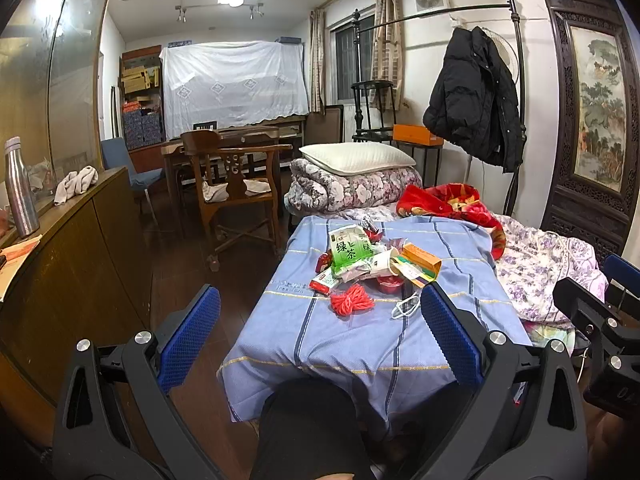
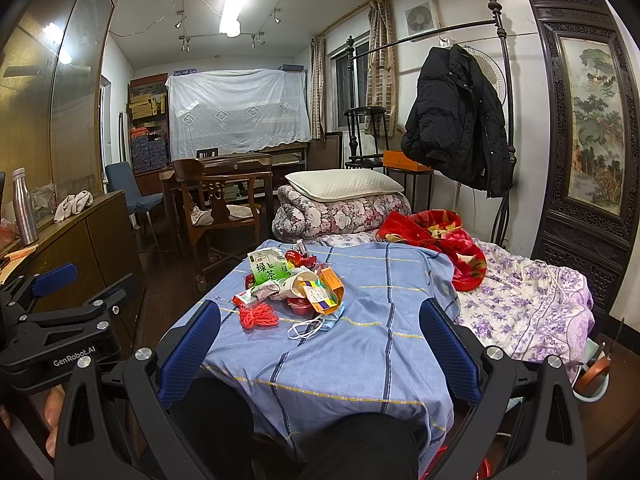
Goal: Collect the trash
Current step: 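Move both tools toward the trash pile on the blue bed cover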
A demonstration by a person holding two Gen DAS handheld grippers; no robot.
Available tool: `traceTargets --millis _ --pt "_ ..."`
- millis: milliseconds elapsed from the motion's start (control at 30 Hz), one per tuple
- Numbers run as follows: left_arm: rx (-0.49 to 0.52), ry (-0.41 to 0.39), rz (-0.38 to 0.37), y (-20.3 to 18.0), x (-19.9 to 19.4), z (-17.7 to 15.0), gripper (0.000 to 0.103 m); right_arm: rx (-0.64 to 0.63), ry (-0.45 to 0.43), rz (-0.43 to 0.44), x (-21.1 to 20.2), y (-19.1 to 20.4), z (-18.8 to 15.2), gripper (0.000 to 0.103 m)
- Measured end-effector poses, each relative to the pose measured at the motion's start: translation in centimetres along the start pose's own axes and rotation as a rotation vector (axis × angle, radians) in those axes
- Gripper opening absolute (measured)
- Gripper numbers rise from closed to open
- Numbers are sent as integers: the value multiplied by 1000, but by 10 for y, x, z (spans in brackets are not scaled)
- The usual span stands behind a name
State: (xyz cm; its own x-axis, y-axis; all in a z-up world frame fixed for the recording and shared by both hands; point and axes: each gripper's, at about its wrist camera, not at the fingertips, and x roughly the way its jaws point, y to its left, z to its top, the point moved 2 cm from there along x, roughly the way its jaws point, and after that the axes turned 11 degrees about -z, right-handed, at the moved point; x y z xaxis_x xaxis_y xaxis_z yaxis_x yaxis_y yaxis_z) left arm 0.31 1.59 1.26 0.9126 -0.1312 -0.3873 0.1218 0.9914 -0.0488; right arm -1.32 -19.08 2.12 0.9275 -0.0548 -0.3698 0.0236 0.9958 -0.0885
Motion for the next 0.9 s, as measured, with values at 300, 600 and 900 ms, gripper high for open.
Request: traceTargets --millis 300,600,900 --pt "-5 10 8 6 4 -8 96 3 9 2 9 1 -3 97" --pt "-24 68 41 24 37 -15 96 31 97 -3 45 -6 -15 97" --pt "-87 221 85 72 130 -53 97 90 240 -13 140 -19 -65 97"
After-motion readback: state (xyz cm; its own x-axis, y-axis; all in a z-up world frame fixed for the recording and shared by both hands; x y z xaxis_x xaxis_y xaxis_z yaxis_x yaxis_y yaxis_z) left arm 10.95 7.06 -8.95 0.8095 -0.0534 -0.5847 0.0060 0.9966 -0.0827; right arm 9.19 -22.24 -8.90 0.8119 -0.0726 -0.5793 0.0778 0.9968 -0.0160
